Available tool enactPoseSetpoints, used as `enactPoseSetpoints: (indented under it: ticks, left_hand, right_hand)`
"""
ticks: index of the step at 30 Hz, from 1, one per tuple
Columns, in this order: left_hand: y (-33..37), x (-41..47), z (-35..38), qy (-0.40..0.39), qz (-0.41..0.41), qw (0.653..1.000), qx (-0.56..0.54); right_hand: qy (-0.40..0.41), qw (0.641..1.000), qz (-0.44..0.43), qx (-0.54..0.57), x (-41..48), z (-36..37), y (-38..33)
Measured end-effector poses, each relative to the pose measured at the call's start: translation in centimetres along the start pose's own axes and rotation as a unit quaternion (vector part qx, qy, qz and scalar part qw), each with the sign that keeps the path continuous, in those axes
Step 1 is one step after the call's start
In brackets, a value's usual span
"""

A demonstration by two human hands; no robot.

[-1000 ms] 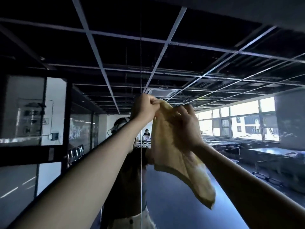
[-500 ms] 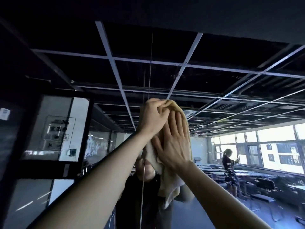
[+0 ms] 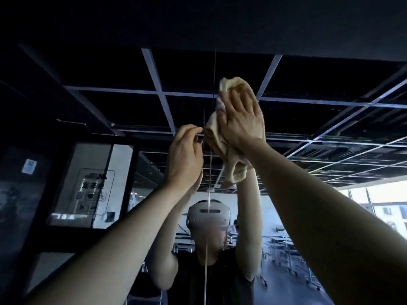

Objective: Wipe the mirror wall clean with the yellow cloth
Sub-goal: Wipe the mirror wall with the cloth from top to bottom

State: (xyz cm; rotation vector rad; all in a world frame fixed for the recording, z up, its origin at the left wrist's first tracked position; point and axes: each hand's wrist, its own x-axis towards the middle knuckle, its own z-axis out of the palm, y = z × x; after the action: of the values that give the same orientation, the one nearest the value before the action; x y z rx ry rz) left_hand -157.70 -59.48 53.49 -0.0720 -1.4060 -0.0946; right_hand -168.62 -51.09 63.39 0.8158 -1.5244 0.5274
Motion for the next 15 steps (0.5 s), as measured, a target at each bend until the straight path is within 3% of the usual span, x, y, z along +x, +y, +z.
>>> enactPoseSetpoints:
  ticks: [4, 7, 13, 15]
  left_hand:
    - [-0.2, -1.1, 0.5, -0.015, 0.000, 1.000, 0.009]
    - [0.4, -1.1, 1.3, -0.030, 0.029, 0.999, 0.014]
    - [3.0, 2.8, 4.4, -0.014, 0.049, 0.998, -0.024]
    - [3.6, 3.7, 5.8, 0.000, 0.042, 0.998, -0.037]
  right_hand:
    - [0.037, 0.998, -0.051, -0.006, -7.4, 0.3, -0.4]
    - [0.002, 0.997, -0.076, -0.008, -11.0, 0.0, -1.1]
    - [-0.027, 0.999, -0.007, -0.036, -1.0, -1.3, 0.9]
    - [-0.023, 0.998, -0.020, -0.048, 1.3, -1.6, 1.5]
